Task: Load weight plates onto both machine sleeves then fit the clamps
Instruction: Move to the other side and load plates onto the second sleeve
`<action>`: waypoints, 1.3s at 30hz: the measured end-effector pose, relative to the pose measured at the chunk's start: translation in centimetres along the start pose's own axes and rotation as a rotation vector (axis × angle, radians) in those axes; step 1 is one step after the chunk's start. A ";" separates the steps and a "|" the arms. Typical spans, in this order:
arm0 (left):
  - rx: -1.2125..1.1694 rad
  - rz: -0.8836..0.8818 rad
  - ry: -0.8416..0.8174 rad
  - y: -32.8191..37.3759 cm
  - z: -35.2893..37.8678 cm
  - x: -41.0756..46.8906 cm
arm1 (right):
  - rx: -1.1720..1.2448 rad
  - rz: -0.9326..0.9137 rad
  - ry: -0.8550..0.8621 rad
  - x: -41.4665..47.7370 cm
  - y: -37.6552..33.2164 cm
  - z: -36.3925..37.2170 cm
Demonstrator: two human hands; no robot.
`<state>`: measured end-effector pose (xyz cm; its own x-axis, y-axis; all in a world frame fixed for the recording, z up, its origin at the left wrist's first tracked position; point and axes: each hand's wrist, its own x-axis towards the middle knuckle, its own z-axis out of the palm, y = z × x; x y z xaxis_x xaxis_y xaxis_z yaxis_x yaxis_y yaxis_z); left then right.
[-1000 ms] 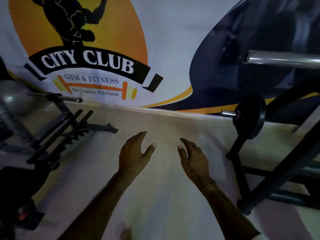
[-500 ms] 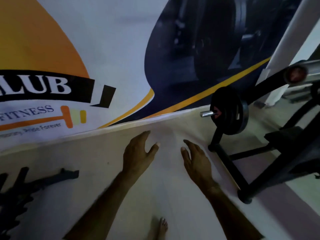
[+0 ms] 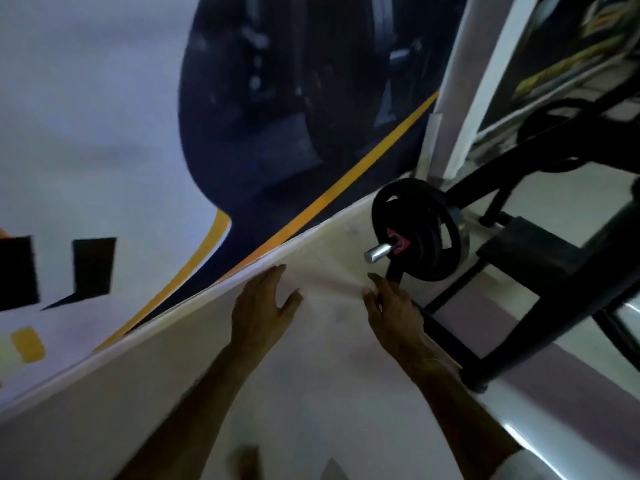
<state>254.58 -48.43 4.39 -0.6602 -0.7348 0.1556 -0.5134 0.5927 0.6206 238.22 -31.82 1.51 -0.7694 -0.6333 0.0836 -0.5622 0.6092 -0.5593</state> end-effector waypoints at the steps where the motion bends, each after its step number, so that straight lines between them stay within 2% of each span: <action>1: -0.008 0.033 -0.033 -0.7 0.6 2.6 | -0.012 0.037 0.024 1.5 0.1 0.3; 5: -0.043 0.168 -0.173 -3.0 3.3 11.8 | -0.038 0.151 0.123 6.3 0.4 2.1; 11: 0.001 0.343 -0.363 -2.3 7.8 22.4 | 0.002 0.361 0.253 11.8 1.0 4.2; 16: 0.038 0.456 -0.510 -1.5 14.3 29.9 | 0.040 0.533 0.329 17.9 5.0 5.7; 19: 0.011 0.444 -0.533 -1.9 20.0 34.7 | 0.099 0.617 0.356 22.5 9.2 8.1; 25: -0.079 0.376 -0.598 -3.2 34.3 42.6 | 0.133 0.607 0.461 29.8 20.2 15.2; 29: -0.168 0.398 -0.654 -4.6 44.5 45.5 | 0.176 0.653 0.650 34.0 26.0 20.2; 32: -0.334 0.398 -0.607 -5.9 48.9 46.0 | 0.220 0.642 0.862 35.5 27.6 22.6; 34: -0.433 0.395 -0.537 -6.3 50.5 46.1 | 0.240 0.617 0.937 35.9 28.2 23.6; 39: -0.510 0.429 -0.510 -7.2 51.2 46.5 | 0.307 0.610 0.930 35.0 27.4 24.8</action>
<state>199.49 -70.00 -32.20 -0.9717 -0.1672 0.1669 0.0691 0.4745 0.8776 203.42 -49.14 -31.32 -0.8858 0.4004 0.2346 -0.0209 0.4706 -0.8821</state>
